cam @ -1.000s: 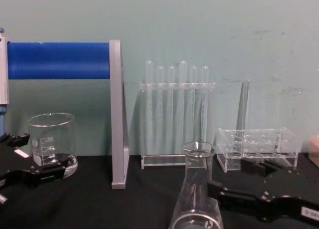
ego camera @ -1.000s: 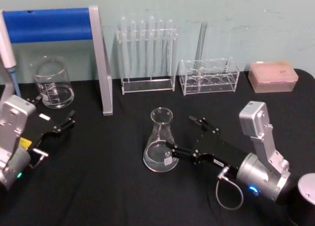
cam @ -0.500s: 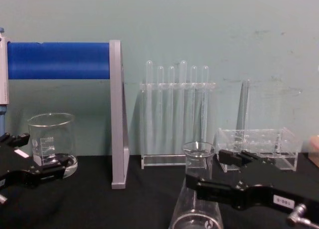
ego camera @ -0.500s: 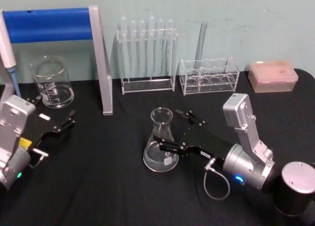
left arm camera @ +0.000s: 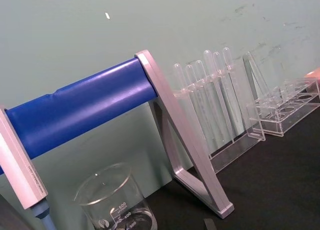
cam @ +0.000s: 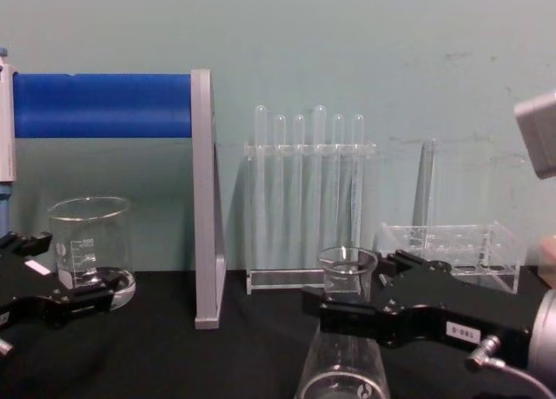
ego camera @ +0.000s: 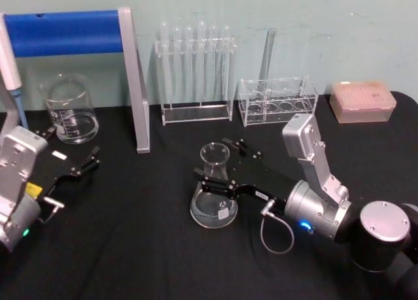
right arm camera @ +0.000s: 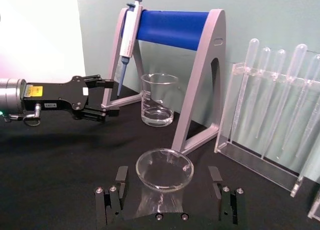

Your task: Grasp the erlenmeyer flask with one hand, shake it three times, then place it back.

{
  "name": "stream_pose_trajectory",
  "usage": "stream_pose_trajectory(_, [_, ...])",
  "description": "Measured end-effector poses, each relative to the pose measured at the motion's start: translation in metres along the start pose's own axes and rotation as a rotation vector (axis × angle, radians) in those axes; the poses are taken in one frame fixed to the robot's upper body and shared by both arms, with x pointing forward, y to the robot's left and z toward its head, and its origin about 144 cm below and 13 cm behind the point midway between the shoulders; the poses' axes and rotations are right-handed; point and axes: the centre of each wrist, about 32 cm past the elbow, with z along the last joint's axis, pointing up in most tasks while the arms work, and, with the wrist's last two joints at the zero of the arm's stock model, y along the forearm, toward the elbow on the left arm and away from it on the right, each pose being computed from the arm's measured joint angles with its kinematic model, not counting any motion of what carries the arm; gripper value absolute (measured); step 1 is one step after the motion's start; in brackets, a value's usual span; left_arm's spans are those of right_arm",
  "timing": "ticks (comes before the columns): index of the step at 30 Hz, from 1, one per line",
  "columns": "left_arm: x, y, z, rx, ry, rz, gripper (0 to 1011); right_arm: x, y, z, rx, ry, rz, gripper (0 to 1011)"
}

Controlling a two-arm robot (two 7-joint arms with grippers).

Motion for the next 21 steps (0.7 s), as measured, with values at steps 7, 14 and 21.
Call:
stream_pose_trajectory(7, [0.0000, 0.0000, 0.0000, 0.000, 0.000, 0.000, 1001, -0.0019, 0.0030, 0.0005, 0.003, 0.005, 0.013, 1000])
stream_pose_trajectory(14, [0.0000, 0.0000, 0.0000, 0.000, 0.000, 0.000, 1001, -0.0024, 0.0032, 0.0007, 0.003, 0.007, 0.014, 1000])
stream_pose_trajectory(21, [0.0000, 0.0000, 0.0000, 0.000, 0.000, 0.000, 1001, -0.0024, 0.0030, 0.0007, 0.003, 0.007, 0.014, 1000])
